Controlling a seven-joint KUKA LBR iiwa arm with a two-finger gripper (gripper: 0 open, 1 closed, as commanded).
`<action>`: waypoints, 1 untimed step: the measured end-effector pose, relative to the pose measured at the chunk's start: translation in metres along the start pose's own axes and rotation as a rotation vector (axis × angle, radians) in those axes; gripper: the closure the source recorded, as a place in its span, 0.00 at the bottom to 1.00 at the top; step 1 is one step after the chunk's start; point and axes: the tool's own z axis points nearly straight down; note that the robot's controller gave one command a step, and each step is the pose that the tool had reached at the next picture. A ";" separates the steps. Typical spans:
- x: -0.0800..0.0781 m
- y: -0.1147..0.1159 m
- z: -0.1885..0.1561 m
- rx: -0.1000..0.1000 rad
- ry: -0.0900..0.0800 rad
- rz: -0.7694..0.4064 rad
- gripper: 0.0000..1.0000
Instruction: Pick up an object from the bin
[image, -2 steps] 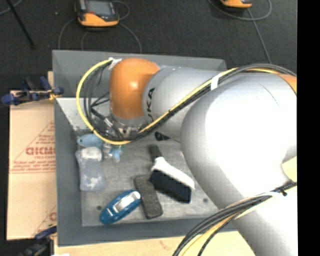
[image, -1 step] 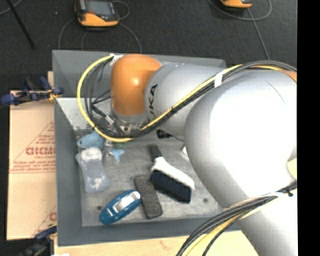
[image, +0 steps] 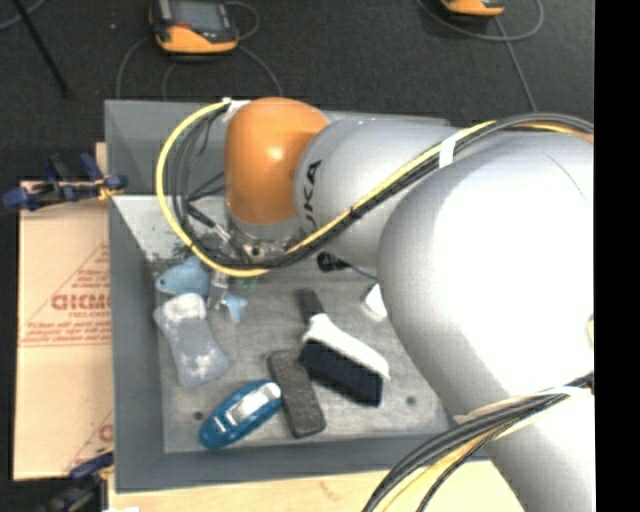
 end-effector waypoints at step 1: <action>-0.001 0.000 -0.020 -0.003 -0.004 0.000 1.00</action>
Offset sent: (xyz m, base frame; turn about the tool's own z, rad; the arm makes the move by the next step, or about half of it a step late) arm 0.0002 0.0000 0.0419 0.0000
